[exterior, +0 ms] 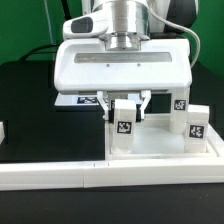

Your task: Assemble square table

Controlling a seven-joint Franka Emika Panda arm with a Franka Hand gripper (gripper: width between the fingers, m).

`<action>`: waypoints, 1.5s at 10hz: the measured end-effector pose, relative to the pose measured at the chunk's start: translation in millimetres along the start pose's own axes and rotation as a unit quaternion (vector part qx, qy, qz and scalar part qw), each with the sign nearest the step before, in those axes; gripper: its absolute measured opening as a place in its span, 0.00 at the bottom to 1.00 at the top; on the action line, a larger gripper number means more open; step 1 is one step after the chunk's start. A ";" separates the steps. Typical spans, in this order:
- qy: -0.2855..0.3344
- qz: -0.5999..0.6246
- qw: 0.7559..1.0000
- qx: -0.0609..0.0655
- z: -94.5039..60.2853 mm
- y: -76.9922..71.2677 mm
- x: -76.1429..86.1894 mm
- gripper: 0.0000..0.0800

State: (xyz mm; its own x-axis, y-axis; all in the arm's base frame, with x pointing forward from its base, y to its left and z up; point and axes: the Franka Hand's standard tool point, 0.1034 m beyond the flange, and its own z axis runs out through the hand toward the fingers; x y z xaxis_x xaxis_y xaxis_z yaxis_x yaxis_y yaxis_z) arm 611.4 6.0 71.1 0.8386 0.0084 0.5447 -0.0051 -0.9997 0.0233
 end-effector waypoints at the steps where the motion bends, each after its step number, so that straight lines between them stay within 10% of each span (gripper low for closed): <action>1: -0.001 0.000 1.000 0.000 0.2 -0.1 -0.4 0.36; 2: -0.001 0.000 1.000 0.000 0.2 0.0 -0.4 0.64; 4: -0.001 0.000 1.000 0.000 0.2 0.0 -0.5 0.78; 15: -0.084 0.021 0.996 0.022 -1.9 2.8 10.6 0.81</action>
Offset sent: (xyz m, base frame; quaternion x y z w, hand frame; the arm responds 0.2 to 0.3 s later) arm 0.0000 0.0000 0.0000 0.0000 0.0000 0.0000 1.0000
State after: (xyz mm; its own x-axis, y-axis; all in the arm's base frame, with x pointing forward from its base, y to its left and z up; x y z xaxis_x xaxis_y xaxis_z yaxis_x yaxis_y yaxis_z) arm 619.2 3.3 78.6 0.9176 -0.0339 0.3961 -0.0214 -0.9991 -0.0359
